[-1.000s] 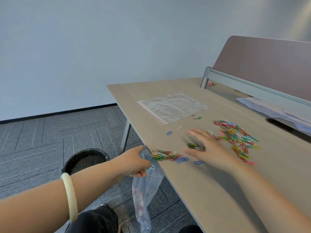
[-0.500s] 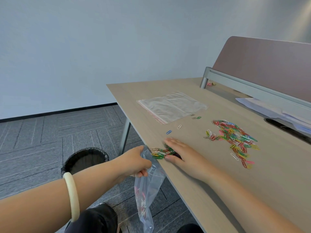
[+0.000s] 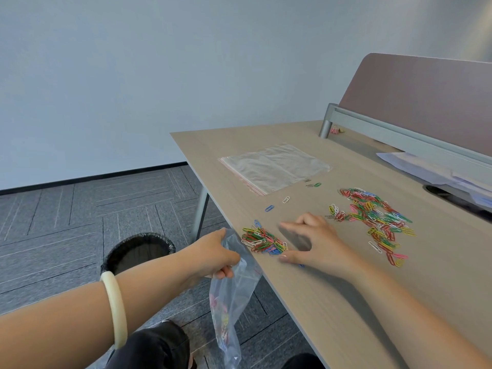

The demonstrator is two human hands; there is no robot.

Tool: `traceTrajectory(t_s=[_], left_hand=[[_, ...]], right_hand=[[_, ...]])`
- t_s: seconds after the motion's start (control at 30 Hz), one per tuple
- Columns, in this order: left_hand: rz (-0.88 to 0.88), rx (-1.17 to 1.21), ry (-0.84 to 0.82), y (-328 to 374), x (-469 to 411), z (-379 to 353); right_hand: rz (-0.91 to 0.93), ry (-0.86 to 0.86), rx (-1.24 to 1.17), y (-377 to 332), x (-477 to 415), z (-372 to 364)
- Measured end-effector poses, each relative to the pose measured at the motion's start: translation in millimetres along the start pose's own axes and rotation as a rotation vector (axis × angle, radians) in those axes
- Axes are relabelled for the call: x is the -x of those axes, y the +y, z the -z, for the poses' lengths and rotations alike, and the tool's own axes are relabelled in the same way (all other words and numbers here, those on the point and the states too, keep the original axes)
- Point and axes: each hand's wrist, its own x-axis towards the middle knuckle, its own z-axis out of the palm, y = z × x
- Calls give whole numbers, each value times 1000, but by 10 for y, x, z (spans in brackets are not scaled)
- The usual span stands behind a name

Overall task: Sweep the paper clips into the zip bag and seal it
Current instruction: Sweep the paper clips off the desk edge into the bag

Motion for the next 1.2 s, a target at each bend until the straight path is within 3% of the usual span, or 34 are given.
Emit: traceTrajectory(t_s=[0.63, 0.83, 0.9, 1.03, 1.2], left_hand=[[-13, 19, -1, 15, -114, 66], [-18, 5, -6, 27, -75, 79], [-10, -13, 0, 17, -66, 92], [1, -8, -1, 11, -51, 96], [-2, -5, -1, 16, -39, 99]], right_hand=[[169, -46, -119, -395, -453, -229], [156, 51, -331, -387, -460, -202], [113, 79, -293, -292, -433, -97], [111, -51, -93, -246, -340, -70], [167, -67, -219, -384, -328, -220]])
